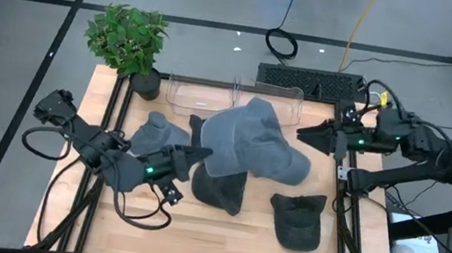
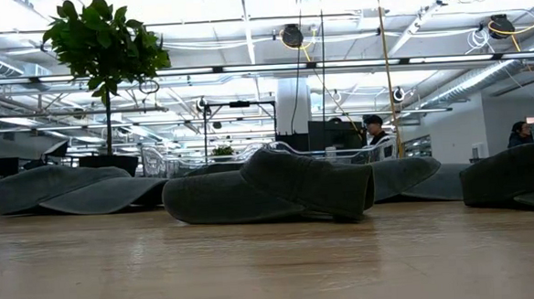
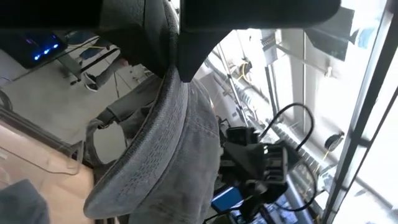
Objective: Pick & Place hat
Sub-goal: Put the bottom left blue cap into the right transparent bin
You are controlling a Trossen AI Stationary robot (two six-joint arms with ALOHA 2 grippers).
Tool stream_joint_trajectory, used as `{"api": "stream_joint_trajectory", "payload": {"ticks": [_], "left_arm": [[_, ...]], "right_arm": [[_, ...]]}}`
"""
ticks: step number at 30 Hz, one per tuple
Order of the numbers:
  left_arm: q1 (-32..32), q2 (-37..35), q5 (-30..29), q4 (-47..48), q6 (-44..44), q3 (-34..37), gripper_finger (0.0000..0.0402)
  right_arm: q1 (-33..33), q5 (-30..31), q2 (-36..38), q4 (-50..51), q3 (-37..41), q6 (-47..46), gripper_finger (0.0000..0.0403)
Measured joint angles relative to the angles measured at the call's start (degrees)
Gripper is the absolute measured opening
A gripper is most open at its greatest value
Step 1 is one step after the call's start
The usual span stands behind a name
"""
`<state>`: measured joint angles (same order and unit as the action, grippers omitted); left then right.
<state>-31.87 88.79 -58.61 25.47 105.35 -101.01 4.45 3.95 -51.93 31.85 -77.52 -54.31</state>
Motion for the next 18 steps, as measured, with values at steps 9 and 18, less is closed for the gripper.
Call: {"api": "stream_joint_trajectory", "payload": {"ticks": [9, 18], "left_arm": [[1.22, 0.0, 0.41, -3.5, 2.43, 0.0, 0.001], [1.6, 0.0, 1.51, -3.29, 2.96, 0.0, 0.001]], "right_arm": [[0.0, -6.46, -4.9, -4.15, 0.02, 1.62, 0.0279], [0.02, -8.75, -6.02, -12.12, 0.0, 0.9, 0.0279]]}}
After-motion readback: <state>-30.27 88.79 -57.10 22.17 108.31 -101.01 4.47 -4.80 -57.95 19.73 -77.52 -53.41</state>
